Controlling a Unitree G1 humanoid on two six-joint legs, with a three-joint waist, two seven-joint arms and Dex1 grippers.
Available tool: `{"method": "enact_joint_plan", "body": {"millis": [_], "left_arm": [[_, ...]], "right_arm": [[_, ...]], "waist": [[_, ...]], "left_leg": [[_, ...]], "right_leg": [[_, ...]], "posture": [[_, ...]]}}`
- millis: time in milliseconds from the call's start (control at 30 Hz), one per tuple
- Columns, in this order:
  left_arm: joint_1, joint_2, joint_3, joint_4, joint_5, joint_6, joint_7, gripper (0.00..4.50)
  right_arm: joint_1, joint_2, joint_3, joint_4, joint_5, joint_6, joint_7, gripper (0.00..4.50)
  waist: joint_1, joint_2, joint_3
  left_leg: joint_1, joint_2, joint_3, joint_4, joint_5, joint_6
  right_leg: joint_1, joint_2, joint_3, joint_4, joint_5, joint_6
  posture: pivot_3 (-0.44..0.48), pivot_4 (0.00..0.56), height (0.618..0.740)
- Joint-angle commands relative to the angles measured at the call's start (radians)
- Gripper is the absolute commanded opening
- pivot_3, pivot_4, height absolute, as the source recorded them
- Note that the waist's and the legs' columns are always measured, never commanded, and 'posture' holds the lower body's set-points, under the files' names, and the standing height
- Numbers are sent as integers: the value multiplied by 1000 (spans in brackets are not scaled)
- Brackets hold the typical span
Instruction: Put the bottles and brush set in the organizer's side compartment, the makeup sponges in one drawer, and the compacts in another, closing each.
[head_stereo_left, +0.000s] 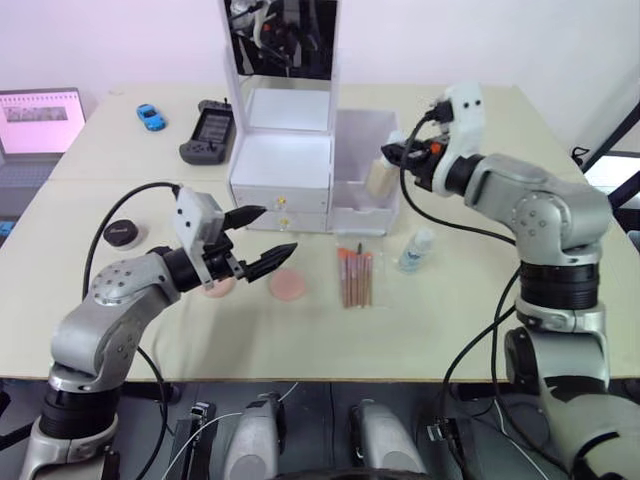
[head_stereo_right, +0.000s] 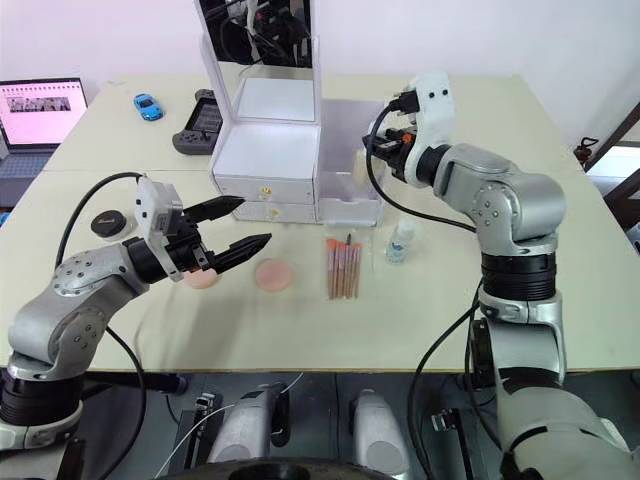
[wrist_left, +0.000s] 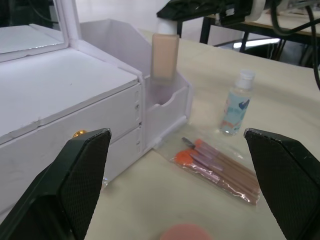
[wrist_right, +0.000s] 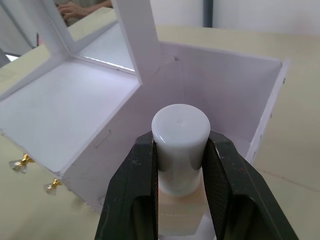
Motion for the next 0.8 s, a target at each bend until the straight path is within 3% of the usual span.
{"method": "enact_joint_plan", "body": {"millis": [33, 467, 600, 700, 800], "left_arm": [[-7, 10, 16, -42, -11, -11, -1, 4500], [-28, 21, -7, -15, 8, -21, -35, 4500], [-45, 25, -11, 10, 10, -21, -52, 4500], [-65, 19, -1, 27, -11, -4, -57, 4500], [-80, 27, 1, 39, -21, 3, -75, 4500]], "right_arm": [[9, 17, -4, -43, -34, -13, -28, 717], [46, 34, 66, -74, -152, -49, -34, 717], [52, 31, 59, -96, -160, -32, -27, 2604], [52, 16, 50, -123, -154, -16, -14, 4285], [40, -4, 28, -162, -132, 13, 10, 4427]], "waist": [[1, 0, 0], [2, 0, 0], [3, 0, 0], [3, 0, 0], [3, 0, 0]], "left_leg": [[0, 0, 0, 0, 0, 0], [-10, 0, -1, 3, 0, 0], [-10, 0, -1, 3, 0, 0], [-10, 0, -1, 3, 0, 0], [-10, 0, -1, 3, 0, 0]], "right_leg": [[-1, 0, 0, 0, 0, 0], [-10, 2, 0, 3, 0, 1], [-10, 2, 0, 3, 0, 1], [-10, 2, 0, 3, 0, 1], [-10, 2, 0, 3, 0, 1]], "posture": [[0, 150, 739], [0, 150, 739], [0, 150, 739], [0, 150, 739], [0, 150, 739]]}}
